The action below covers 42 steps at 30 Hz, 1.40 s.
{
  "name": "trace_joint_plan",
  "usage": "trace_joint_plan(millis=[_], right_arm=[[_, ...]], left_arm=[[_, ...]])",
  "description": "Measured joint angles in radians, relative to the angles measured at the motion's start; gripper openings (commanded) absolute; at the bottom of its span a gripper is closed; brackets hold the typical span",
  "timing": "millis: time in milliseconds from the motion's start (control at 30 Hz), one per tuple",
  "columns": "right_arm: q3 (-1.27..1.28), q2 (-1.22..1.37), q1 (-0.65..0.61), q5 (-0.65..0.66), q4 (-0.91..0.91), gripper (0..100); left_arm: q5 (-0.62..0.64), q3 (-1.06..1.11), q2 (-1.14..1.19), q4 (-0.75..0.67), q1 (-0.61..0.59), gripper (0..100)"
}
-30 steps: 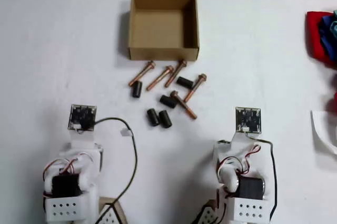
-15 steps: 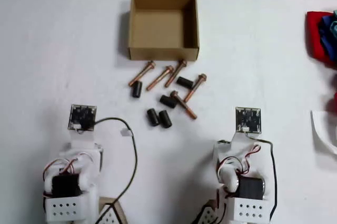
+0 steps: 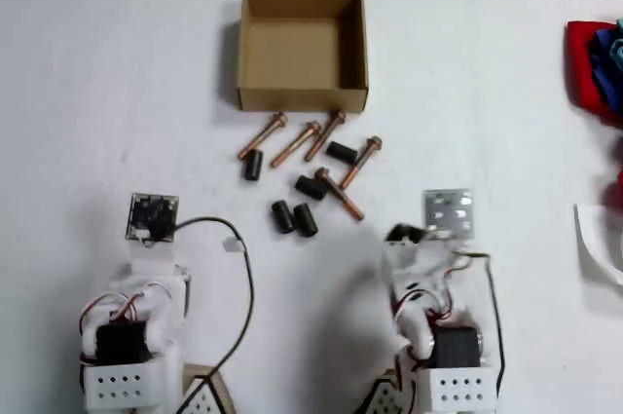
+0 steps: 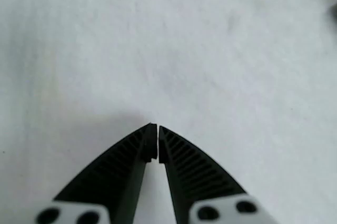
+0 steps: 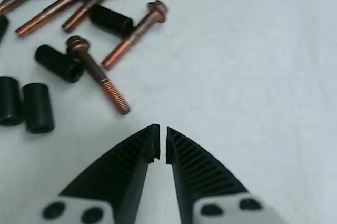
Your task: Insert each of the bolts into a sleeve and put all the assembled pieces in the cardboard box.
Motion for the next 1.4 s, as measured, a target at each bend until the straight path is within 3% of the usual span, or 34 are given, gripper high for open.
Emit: trace_joint_plan(millis=[133,333,700,900,1233,1400], right_arm=[[-0.068,0.000,-0.141,0.000,0.035,4.6],[-0.242,0.229,-0.166,0.000,0.060,20.7],[-0.956,1.115,-0.173,0.000,0.285,13.7],[-1.163,1.539,-0.247,0.000,0.345,13.8],[-1.419,1.907,-0.453,0.074,0.393,20.4],[-1.491,2.008,-0.466,0.083,0.391,20.0]], left_arm=[[0.000,0.000,0.000,0.000,0.000,3],[0.000,0.000,0.000,0.000,0.000,3],[0.000,0.000,0.000,0.000,0.000,3],[0.000,0.000,0.000,0.000,0.000,3],[0.000,0.000,0.000,0.000,0.000,3],[0.000,0.000,0.000,0.000,0.000,3]])
